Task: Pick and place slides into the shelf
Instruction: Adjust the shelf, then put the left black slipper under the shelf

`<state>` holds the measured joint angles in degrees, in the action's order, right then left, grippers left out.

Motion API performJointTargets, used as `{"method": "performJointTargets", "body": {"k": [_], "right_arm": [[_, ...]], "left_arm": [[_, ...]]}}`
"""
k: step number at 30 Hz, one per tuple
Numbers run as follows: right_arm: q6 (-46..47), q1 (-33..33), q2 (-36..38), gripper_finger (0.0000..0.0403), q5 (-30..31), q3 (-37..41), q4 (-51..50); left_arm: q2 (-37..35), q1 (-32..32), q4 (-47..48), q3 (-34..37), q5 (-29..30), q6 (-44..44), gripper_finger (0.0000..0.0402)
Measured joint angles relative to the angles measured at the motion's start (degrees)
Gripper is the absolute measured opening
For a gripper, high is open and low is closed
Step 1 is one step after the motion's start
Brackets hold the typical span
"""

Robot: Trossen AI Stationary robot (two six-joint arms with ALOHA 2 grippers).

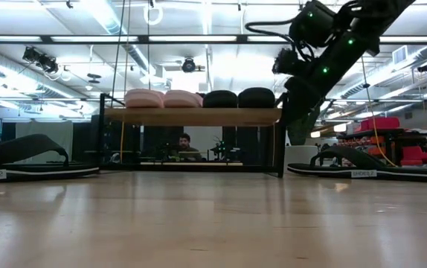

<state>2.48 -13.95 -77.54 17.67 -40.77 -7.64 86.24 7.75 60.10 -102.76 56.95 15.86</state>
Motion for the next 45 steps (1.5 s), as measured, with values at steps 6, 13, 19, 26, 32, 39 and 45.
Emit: {"method": "performJointTargets", "body": {"k": [6, 13, 19, 26, 32, 39, 45], "right_arm": [[0.49, -2.37, 0.0, 0.0, -2.22, 0.0, 0.03], [1.36, 2.43, 0.0, 0.0, -3.34, 0.0, -0.02], [4.95, 14.18, 0.0, 0.0, -2.7, 0.0, -0.79], [10.16, 26.02, 0.0, 0.0, 12.38, 0.01, -5.47], [12.69, 27.46, 2.45, 0.0, 16.38, 0.02, -11.35], [14.49, 27.25, 7.6, 0.0, 16.9, 0.02, -12.68], [15.52, 27.27, 10.66, 0.0002, 16.92, 0.02, -12.5]], "left_arm": [[0.0, -0.02, 0.06, 0.0, -0.02, 1.72, 0.0021], [0.0, -0.02, 2.79, 0.0, -6.83, 3.64, 0.0035], [1.54, 2.05, 11.98, 0.0, -26.21, 12.41, 0.0022], [7.37, 12.8, 29.85, 0.17, -29.68, 33.1, 0.0005], [9.34, 24.88, 25.95, 7.77, -29.1, 47.45, 0.0015], [7.05, 39.51, 30.02, 23.04, -29.71, 87.18, 0.0005], [-1.01, 50.86, 29.84, 36.16, -28.49, 106.32, 0.0021]]}}
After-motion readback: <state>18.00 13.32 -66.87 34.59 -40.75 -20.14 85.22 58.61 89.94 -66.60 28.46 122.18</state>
